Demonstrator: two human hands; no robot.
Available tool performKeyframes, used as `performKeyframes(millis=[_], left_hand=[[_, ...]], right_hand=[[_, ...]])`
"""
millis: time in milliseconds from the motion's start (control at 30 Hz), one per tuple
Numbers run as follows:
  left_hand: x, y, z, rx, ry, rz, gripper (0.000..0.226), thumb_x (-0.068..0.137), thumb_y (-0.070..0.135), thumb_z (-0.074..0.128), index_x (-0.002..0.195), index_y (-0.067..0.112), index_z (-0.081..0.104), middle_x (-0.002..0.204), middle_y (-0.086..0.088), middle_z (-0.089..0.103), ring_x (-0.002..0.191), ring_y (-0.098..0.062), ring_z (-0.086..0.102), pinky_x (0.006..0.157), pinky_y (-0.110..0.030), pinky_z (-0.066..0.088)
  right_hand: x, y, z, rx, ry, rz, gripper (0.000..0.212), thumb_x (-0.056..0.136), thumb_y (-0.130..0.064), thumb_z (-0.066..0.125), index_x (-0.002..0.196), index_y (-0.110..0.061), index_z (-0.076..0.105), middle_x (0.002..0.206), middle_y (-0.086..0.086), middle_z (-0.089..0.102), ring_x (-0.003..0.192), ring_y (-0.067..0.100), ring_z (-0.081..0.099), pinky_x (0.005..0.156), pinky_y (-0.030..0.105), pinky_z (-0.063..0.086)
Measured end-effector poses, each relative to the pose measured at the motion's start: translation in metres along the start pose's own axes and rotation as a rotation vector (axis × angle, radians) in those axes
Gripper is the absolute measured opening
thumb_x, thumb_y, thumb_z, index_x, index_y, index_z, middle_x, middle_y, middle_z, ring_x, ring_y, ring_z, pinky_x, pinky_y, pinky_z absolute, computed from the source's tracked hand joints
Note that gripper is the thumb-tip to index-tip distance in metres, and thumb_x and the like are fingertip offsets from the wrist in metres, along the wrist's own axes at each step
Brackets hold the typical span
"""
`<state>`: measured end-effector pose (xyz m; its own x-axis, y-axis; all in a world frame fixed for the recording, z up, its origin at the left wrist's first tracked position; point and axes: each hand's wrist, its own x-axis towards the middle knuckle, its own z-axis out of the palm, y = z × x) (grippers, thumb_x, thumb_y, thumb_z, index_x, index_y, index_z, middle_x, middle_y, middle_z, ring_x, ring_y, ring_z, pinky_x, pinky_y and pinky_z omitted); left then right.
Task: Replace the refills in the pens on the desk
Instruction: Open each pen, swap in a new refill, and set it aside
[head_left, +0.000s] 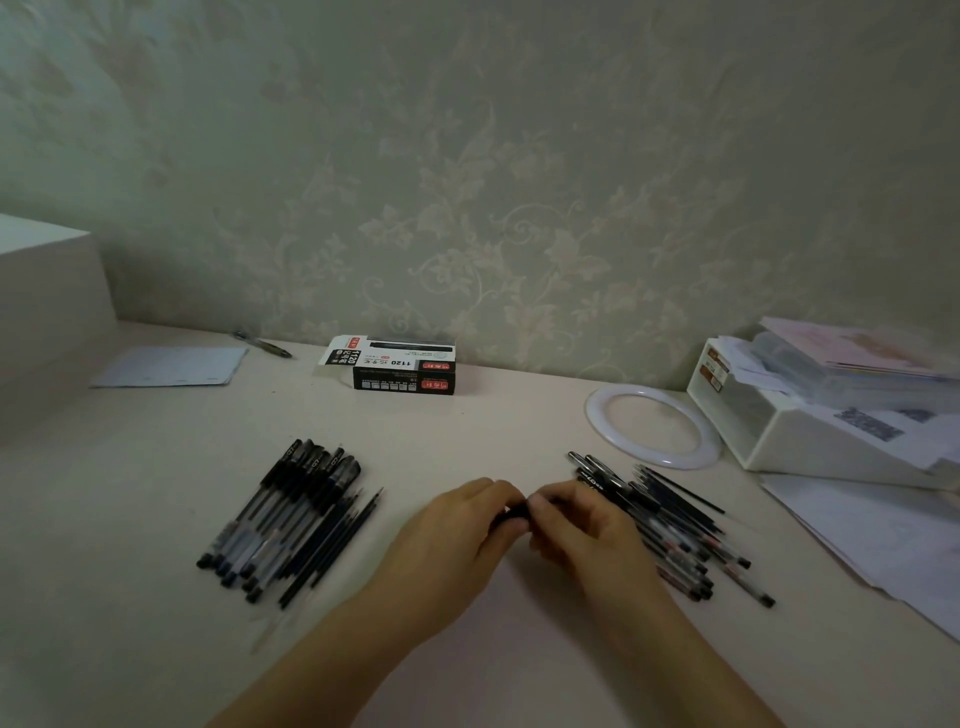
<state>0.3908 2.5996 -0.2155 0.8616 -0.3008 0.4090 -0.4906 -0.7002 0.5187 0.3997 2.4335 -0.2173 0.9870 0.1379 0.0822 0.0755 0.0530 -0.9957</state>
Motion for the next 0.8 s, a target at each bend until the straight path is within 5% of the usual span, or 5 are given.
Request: performKeyframes(millis=[200, 467, 600, 800], left_hand=[[-0.001, 0.000, -0.004, 0.212, -0.002, 0.031, 0.023, 0.097, 0.054, 0.034, 0.093, 0.034, 0.046, 0.071, 0.018, 0.047, 0.066, -0.005, 0.047, 0.050, -0.021, 0.030], [0.000, 0.004, -0.004, 0.346, 0.023, -0.044, 0.045, 0.087, 0.071, 0.014, 0.077, 0.032, 0.034, 0.054, 0.007, 0.042, 0.053, -0.011, 0.046, 0.044, -0.024, 0.024], [0.004, -0.002, -0.014, 0.391, 0.132, -0.178, 0.063, 0.077, 0.081, 0.008, 0.061, 0.024, 0.030, 0.048, 0.004, 0.038, 0.050, -0.013, 0.043, 0.042, -0.025, 0.022], [0.003, -0.007, -0.017, 0.295, 0.103, -0.181, 0.041, 0.087, 0.069, 0.023, 0.091, 0.029, 0.034, 0.055, 0.011, 0.039, 0.048, -0.005, 0.041, 0.045, -0.024, 0.029]], right_hand=[[0.000, 0.000, -0.003, -0.077, -0.014, -0.089, 0.009, 0.091, -0.013, 0.066, 0.083, -0.011, 0.070, 0.068, 0.004, 0.068, 0.058, 0.011, 0.059, 0.058, 0.020, 0.050], [0.001, 0.002, -0.003, -0.075, 0.014, -0.132, 0.009, 0.091, -0.011, 0.065, 0.083, -0.009, 0.069, 0.065, 0.001, 0.067, 0.055, 0.009, 0.057, 0.056, 0.017, 0.047], [0.005, -0.003, -0.016, 0.023, 0.211, -0.142, 0.008, 0.088, -0.017, 0.067, 0.080, -0.018, 0.070, 0.069, 0.003, 0.070, 0.060, 0.010, 0.061, 0.059, 0.017, 0.052], [0.005, 0.004, -0.027, -0.329, 0.255, -0.189, 0.014, 0.086, -0.019, 0.073, 0.083, -0.031, 0.066, 0.083, -0.011, 0.072, 0.077, 0.003, 0.068, 0.069, 0.011, 0.051]])
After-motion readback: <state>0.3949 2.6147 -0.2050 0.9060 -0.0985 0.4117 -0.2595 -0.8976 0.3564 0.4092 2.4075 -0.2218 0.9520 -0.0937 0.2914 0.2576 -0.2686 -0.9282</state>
